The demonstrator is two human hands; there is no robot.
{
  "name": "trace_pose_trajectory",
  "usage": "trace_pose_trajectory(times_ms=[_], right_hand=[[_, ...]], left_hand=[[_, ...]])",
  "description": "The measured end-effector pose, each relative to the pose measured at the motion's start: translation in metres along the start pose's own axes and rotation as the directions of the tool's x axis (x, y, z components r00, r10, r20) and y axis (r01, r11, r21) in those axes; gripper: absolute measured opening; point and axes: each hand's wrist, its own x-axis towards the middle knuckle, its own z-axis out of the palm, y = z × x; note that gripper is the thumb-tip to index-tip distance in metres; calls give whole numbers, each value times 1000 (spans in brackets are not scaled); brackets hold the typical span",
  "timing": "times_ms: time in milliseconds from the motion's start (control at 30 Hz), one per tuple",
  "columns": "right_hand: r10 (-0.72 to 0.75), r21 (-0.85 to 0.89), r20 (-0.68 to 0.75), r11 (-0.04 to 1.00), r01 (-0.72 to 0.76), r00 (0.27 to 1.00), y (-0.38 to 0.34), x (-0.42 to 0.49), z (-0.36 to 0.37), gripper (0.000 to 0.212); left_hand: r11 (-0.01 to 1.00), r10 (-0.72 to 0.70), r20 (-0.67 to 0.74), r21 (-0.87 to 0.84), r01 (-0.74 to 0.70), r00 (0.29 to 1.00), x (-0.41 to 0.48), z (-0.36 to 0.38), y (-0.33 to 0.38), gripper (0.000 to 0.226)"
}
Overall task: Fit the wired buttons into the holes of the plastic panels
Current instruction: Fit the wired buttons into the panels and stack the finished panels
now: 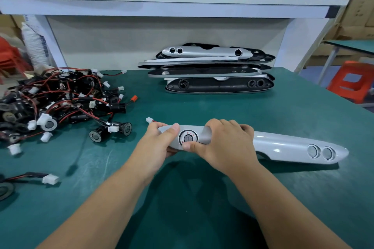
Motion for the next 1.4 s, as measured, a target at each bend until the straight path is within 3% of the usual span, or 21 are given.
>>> trace_pose_trajectory(times_ms=[167, 267, 367, 500, 700, 900, 1167, 1233, 1400], right_hand=[[-1, 11, -21, 1000, 1, 1000, 2, 2, 1, 71], [-21, -32, -64, 999, 19, 998, 3, -3, 4, 78], [-55, -57, -21, 997, 54, 998, 8, -7, 4, 89], [-102, -59, 73, 993, 107, 992, 29, -11, 4, 96], [137, -138, 153, 984, -116, 979, 125, -21, -14, 104], [251, -131, 85, 962, -239, 964, 169, -27, -13, 99], [260, -67, 3, 964, -259, 966, 162, -38, -15, 97], [241, -46, -45, 969, -243, 970, 158, -45, -17, 94], [190, 12, -193, 981, -191, 963, 152, -65, -27, 93]], left_hand=[[1000, -15, 18, 7, 15, 1000, -1, -1, 1, 17], [997, -14, 37, 79, 11, 999, -1, -3, 1, 42], [988, -42, 16, 146, 39, 999, 0, -4, -1, 55], [983, -51, 6, 174, 50, 999, 5, -7, -6, 38], [987, -43, -60, 153, 51, 997, 17, -29, -7, 31], [979, 4, -99, 203, 16, 995, 27, -25, -9, 33], [1000, -14, -48, -21, 13, 999, 21, -34, -22, 21], [991, -40, -89, -129, 29, 995, 21, -37, -21, 10], [977, -103, -189, -202, 64, 977, 7, -44, -19, 15]])
